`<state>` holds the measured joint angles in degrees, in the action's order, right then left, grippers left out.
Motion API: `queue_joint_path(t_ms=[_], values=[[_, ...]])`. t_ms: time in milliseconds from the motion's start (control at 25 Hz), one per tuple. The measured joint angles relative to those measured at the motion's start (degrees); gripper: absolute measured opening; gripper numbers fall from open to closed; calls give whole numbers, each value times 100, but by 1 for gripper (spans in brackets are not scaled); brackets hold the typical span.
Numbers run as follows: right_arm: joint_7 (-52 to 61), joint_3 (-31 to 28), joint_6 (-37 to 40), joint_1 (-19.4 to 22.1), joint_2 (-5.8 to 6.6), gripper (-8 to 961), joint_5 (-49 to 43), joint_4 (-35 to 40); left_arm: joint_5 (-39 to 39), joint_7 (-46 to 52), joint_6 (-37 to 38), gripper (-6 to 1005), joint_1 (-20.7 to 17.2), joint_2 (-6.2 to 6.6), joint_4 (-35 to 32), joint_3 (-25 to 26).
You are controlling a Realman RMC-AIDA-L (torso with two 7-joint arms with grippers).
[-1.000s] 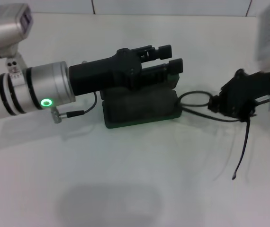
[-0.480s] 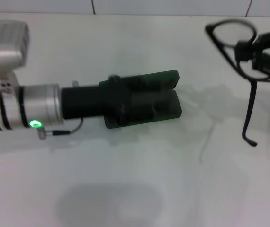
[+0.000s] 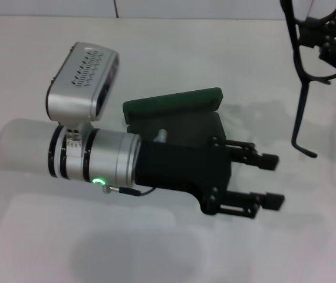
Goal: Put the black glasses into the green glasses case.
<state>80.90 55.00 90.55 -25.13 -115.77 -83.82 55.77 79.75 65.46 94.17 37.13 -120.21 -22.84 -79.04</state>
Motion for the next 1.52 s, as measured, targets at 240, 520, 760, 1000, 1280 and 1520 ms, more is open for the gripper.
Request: queue_joint_path(t_ms=[240, 520, 760, 1000, 1280, 1520], values=[[-106, 20, -9, -203, 9, 109, 30, -568, -502, -59, 299, 624, 15, 6, -150, -454], [-212, 194, 59, -497, -25, 111, 405, -1273, -555, -24, 322, 624, 34, -5, -151, -455], [-568, 318, 61, -856, -28, 113, 678, -2062, -756, -54, 316, 624, 37, -17, -130, -447], [-765, 726, 5, -987, 10, 115, 528, -2250, -1011, -59, 322, 624, -18, 8, -136, -390], [-973, 818, 31, -972, 31, 118, 102, -2176, -1112, -67, 313, 624, -13, 21, -148, -267], [-1051, 820, 113, -924, 100, 120, 14, -2163, -1136, -69, 285, 624, 23, 29, -151, -260]])
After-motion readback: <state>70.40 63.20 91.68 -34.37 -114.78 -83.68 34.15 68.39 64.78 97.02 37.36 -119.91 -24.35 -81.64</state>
